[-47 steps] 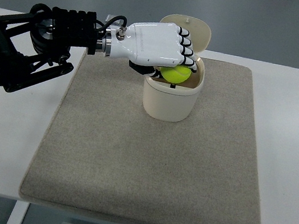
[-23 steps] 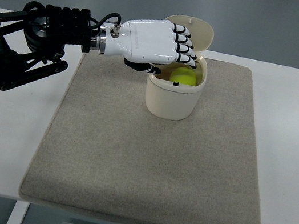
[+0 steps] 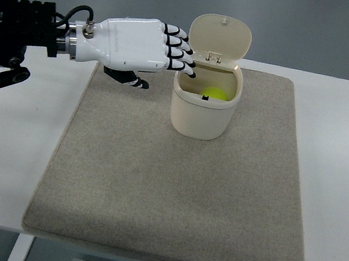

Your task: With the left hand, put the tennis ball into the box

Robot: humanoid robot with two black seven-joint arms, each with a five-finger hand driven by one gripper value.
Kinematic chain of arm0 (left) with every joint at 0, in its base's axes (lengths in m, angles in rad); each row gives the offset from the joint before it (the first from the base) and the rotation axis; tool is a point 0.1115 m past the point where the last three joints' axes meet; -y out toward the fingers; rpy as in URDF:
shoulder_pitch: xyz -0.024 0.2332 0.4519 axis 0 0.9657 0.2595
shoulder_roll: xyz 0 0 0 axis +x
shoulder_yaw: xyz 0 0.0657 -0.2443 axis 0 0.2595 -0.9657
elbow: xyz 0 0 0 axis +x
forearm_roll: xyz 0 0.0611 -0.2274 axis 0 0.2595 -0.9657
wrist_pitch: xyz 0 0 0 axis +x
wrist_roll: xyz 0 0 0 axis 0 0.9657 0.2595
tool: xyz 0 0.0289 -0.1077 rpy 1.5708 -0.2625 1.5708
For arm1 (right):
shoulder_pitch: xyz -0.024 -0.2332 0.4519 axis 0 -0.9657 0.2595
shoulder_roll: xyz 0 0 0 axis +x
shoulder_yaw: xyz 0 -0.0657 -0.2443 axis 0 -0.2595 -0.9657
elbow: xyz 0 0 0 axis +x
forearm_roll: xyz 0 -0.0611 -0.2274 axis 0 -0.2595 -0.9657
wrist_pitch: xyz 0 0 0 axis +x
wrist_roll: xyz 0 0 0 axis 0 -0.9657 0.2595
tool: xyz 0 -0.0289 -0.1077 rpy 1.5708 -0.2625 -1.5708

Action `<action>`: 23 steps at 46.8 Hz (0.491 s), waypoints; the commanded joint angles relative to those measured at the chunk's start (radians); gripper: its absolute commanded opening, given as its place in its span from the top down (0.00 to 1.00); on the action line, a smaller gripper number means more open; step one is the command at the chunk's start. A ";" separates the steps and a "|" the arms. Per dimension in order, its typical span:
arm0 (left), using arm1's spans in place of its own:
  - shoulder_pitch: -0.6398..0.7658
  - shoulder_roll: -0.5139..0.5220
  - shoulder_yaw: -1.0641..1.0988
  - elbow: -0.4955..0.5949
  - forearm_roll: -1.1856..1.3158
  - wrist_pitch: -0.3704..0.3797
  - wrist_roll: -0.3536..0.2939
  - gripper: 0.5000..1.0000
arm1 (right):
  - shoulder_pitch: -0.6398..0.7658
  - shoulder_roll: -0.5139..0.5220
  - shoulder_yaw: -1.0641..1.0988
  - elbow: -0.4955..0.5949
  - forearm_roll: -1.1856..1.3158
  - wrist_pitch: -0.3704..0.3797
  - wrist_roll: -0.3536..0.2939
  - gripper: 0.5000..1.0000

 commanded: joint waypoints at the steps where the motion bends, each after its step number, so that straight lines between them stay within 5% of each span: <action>1: 0.050 0.083 0.002 -0.042 -0.100 0.003 -0.006 0.08 | 0.000 0.000 0.000 0.000 0.000 0.000 0.000 0.12; 11: 0.134 0.194 -0.001 -0.054 -0.419 0.003 -0.007 0.02 | 0.000 0.000 0.000 0.000 0.000 0.000 0.000 0.12; 23: 0.246 0.197 -0.075 -0.051 -0.845 -0.017 -0.006 0.02 | 0.000 0.000 0.000 0.000 0.000 0.000 0.000 0.12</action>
